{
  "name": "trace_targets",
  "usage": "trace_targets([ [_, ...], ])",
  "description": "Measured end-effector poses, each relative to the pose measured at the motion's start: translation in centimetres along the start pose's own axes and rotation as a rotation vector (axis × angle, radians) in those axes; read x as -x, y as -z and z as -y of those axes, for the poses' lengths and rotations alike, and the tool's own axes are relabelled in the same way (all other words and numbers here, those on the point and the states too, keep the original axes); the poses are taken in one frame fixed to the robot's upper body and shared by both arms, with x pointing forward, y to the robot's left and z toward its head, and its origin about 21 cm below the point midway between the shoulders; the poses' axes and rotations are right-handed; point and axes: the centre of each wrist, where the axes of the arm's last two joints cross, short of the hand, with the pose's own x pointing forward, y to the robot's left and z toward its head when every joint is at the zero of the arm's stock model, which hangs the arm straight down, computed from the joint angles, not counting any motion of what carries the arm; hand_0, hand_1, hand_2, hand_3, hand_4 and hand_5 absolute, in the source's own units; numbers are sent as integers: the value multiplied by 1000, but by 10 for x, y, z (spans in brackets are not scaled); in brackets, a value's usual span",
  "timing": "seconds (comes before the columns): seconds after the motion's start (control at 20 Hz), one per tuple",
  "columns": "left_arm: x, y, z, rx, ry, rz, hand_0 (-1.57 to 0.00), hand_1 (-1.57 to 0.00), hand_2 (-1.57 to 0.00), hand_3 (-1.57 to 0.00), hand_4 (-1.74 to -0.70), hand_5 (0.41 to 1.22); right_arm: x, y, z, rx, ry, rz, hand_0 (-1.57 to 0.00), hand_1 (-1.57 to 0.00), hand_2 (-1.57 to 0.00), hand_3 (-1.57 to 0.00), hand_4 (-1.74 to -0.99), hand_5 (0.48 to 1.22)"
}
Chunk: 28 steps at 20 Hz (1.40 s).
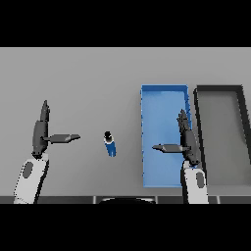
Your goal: Pick up the blue pipe and place it into the blue bin.
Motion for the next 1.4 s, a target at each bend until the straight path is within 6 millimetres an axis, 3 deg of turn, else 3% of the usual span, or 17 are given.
trace_targets([
  [0.3,-2,2,4,1,1,1,1,1,1,1,-967,594,-1,1,0,-5,0,2,1,1,1,1,-1210,594],
  [0.35,-5,1,-5,151,80,51,1,1,1,1,-969,595,-7,-2,12,-56,-154,64,1,1,1,1,-1206,592],
  [0.45,-8,2,-26,295,150,70,1,1,1,1,-971,596,-11,-11,17,-130,-294,105,1,1,1,1,-1195,588],
  [0.7,-9,-2,-35,409,182,93,1,1,1,1,-965,590,-16,-13,15,-159,-357,99,1,1,1,1,-1182,583],
  [0.95,-15,-28,-20,611,175,126,1,1,1,1,-997,548,-18,-16,15,-165,-334,91,1,1,1,1,-1209,581],
  [1.05,-24,-32,-8,673,215,73,1,1,1,1,-1018,512,-21,-13,11,-162,-325,95,1,1,1,1,-1225,580],
  [1.4,-19,-51,39,847,266,37,1,1,1,1,-1107,463,-19,-15,12,-171,-331,95,1,1,1,1,-1212,570],
])
